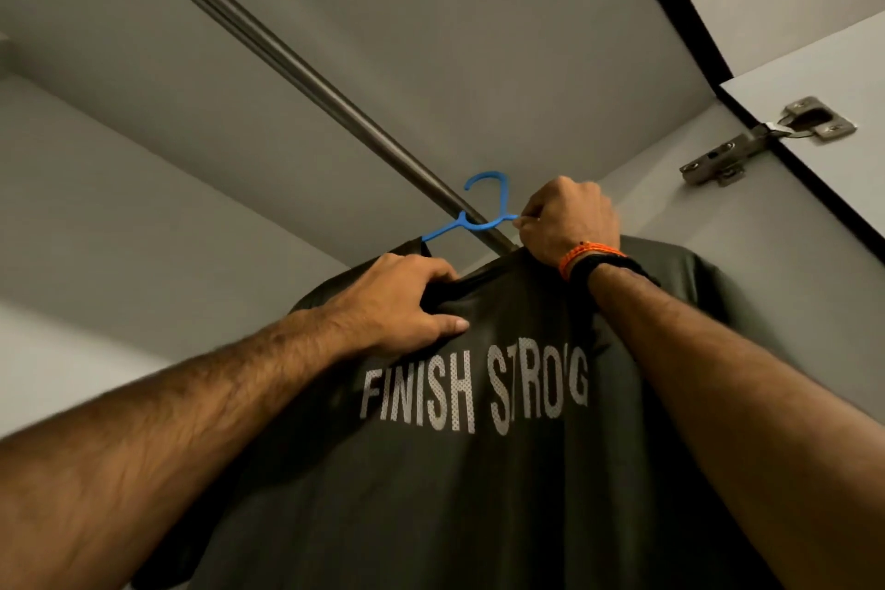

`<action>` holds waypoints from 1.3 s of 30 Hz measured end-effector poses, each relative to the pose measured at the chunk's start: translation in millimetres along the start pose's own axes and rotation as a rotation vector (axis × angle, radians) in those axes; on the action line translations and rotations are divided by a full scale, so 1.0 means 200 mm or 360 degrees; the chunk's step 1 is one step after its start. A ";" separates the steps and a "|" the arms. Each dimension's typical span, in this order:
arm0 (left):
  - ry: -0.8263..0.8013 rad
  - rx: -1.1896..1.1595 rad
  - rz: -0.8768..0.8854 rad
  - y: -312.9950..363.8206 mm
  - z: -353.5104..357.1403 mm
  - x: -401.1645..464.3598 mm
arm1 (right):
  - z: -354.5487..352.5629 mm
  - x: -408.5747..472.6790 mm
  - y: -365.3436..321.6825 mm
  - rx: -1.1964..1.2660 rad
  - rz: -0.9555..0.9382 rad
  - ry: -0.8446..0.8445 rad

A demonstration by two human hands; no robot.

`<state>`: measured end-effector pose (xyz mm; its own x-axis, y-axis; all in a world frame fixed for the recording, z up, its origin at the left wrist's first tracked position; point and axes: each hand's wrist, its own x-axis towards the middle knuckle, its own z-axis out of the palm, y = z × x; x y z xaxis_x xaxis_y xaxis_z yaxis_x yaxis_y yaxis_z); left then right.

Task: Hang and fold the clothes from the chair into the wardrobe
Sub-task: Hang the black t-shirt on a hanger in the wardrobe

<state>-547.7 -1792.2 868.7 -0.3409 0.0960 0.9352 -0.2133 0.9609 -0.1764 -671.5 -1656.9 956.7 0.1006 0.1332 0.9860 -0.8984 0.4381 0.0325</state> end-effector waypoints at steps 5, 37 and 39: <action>-0.0062 -0.0066 -0.0018 -0.02 0.06 -0.02 | 0.04 -0.01 0.00 -0.0074 -0.0036 -0.0165; -0.0095 -0.0262 -0.0345 0.06 0.60 -0.14 | 0.08 -0.24 0.20 -0.0474 -0.0573 -0.0209; -0.0171 -0.0217 -0.0367 0.08 0.64 -0.11 | 0.08 -0.25 0.21 -0.0544 -0.0590 -0.0256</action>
<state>-660.4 -1813.1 805.5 -0.3942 -0.1499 0.9067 -0.1736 0.9810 0.0868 -721.6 -1658.6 911.4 0.2940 -0.2117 0.9321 -0.6217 0.6984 0.3547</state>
